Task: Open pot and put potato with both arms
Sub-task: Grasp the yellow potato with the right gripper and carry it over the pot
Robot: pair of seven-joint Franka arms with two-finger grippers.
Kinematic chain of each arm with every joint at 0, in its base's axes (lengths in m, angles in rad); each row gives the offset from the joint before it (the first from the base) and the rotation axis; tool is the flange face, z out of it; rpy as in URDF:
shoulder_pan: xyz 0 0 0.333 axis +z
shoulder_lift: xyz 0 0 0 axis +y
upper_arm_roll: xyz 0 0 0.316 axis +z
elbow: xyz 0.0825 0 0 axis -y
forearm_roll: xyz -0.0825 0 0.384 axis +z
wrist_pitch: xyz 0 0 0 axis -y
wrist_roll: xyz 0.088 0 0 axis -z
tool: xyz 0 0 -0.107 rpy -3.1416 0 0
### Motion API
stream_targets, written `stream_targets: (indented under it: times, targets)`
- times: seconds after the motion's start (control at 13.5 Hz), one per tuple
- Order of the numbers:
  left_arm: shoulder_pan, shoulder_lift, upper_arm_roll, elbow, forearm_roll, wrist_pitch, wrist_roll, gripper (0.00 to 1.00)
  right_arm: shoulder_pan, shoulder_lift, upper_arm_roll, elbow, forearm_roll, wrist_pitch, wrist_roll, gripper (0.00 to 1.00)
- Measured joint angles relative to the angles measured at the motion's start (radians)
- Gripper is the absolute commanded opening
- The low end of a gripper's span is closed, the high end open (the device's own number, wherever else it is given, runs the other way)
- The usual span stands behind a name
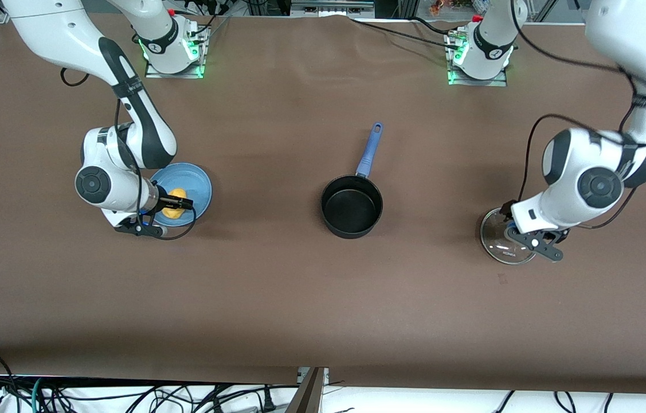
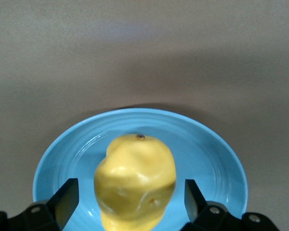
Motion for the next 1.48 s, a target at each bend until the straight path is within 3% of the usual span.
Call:
stream_targets:
  times: [0.15, 0.22, 0.3, 0.59, 0.74, 0.89, 1.04, 1.19, 1.33, 1.48]
  targets:
    - [-0.002, -0.065, -0.028, 0.079, -0.062, -0.180, -0.045, 1.00, 0.001, 0.001, 0.000, 0.000, 0.000, 0.000, 0.001, 0.29]
    - [-0.003, -0.088, -0.032, 0.124, -0.088, -0.262, -0.074, 1.00, 0.001, -0.001, 0.000, 0.001, 0.000, 0.000, 0.001, 0.17]
    - [-0.002, -0.103, -0.033, 0.174, -0.102, -0.344, -0.102, 1.00, 0.001, -0.001, 0.001, 0.001, 0.001, 0.000, 0.001, 0.14]
    - [-0.002, -0.130, -0.048, 0.383, -0.118, -0.616, -0.211, 1.00, 0.003, -0.009, 0.022, 0.035, 0.000, -0.050, -0.002, 0.15]
    - [-0.003, -0.143, -0.028, 0.432, -0.142, -0.661, -0.240, 1.00, 0.005, -0.033, 0.067, 0.095, 0.000, -0.125, -0.002, 0.15]
    - [-0.023, -0.156, 0.039, 0.434, -0.161, -0.636, -0.243, 1.00, 0.010, -0.056, 0.134, 0.173, 0.000, -0.197, -0.002, 0.16]
    - [-0.038, -0.180, 0.071, 0.391, -0.165, -0.526, -0.287, 1.00, 0.038, -0.066, 0.185, 0.273, 0.001, -0.289, -0.002, 0.16]
    - [-0.047, -0.250, 0.071, 0.264, -0.166, -0.397, -0.380, 1.00, 0.109, -0.065, 0.202, 0.358, 0.004, -0.333, 0.002, 0.16]
    - [-0.060, -0.318, 0.068, 0.169, -0.166, -0.383, -0.450, 1.00, 0.216, -0.036, 0.205, 0.423, 0.005, -0.333, 0.047, 0.16]
    - [-0.066, -0.347, 0.064, 0.141, -0.166, -0.403, -0.471, 1.00, 0.323, 0.036, 0.205, 0.524, 0.005, -0.327, 0.143, 0.18]
